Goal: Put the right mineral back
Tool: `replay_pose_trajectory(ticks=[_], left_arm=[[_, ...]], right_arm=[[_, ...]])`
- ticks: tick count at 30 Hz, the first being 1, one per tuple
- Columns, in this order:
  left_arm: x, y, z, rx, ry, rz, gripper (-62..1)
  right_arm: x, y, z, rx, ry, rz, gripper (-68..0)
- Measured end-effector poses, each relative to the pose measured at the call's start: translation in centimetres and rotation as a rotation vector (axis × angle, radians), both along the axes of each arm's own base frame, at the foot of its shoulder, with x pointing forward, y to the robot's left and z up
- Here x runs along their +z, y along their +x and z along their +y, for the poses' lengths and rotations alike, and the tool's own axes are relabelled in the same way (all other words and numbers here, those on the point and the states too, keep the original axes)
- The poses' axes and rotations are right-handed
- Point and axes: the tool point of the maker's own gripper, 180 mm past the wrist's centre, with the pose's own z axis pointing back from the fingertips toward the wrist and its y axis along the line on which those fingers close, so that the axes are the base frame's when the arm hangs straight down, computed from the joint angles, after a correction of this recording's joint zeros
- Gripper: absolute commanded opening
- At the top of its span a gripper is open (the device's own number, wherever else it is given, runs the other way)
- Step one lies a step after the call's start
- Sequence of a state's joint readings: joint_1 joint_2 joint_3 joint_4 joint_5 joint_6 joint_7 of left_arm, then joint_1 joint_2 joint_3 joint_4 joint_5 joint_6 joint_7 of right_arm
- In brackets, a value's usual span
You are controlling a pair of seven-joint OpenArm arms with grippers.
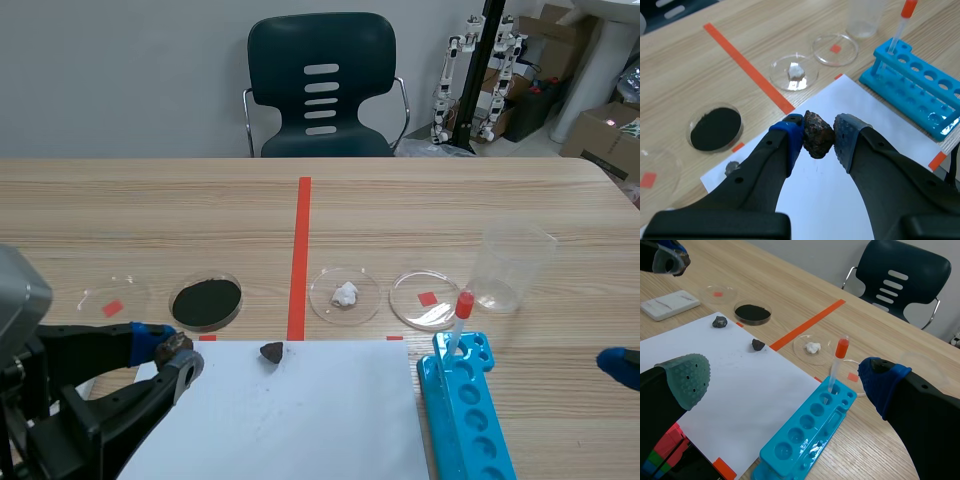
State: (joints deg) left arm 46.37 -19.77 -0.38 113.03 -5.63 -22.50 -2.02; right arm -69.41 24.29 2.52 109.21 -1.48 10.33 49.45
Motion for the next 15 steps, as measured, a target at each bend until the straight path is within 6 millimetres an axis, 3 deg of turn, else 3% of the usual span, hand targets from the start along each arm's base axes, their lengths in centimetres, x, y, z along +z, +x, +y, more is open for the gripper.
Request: replay_pose_trajectory(ticks=[1,4,15], left_arm=[[1.71,0.30,-0.56,-0.021,-0.008,-0.047,-55.6],[2.52,0.42,-0.83,-0.026,-0.017,-0.067,-55.6],[2.64,0.44,-0.87,-0.027,-0.017,-0.070,-55.6]], right_arm=[[0.00,0.00,0.00,0.000,0.000,0.000,-5.4],[0.00,0.00,0.00,0.000,0.000,0.000,-5.4],[0.00,0.00,0.00,0.000,0.000,0.000,-5.4]])
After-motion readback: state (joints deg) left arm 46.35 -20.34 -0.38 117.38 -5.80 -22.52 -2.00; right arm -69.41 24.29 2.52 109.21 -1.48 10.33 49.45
